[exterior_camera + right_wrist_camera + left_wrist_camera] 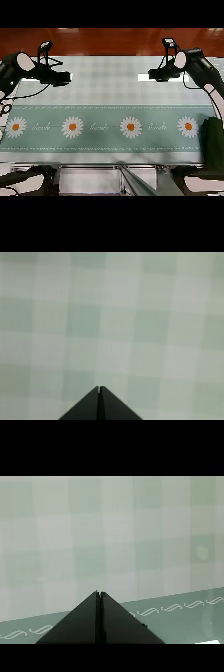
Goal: Fold the shirts.
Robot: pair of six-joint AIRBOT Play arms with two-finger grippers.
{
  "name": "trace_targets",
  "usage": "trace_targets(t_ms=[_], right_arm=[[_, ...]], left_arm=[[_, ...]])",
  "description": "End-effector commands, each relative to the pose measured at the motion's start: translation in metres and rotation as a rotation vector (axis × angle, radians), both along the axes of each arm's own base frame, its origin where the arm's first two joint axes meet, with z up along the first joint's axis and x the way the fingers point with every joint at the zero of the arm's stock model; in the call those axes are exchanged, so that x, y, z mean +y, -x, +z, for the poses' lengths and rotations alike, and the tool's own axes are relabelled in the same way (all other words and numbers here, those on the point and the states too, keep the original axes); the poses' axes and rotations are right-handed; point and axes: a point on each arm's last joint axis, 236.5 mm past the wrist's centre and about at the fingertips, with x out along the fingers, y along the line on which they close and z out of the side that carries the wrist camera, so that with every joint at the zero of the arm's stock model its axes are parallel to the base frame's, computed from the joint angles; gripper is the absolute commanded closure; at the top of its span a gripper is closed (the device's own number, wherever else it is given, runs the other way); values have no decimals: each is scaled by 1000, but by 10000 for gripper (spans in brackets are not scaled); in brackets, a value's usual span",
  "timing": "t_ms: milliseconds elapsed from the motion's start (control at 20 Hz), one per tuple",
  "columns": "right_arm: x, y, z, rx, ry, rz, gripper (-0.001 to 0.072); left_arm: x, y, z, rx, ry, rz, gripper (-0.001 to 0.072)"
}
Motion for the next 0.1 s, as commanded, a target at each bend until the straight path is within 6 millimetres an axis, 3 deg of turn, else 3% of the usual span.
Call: trace_targets(t_ms=[0, 50], right_arm=[[0, 0, 0, 0, 0, 0, 687], [0, 0, 0, -1, 0, 0, 687]], left_arm=[[0, 0, 0, 2, 0, 0, 690], [0, 0, 0, 2, 0, 0, 690]])
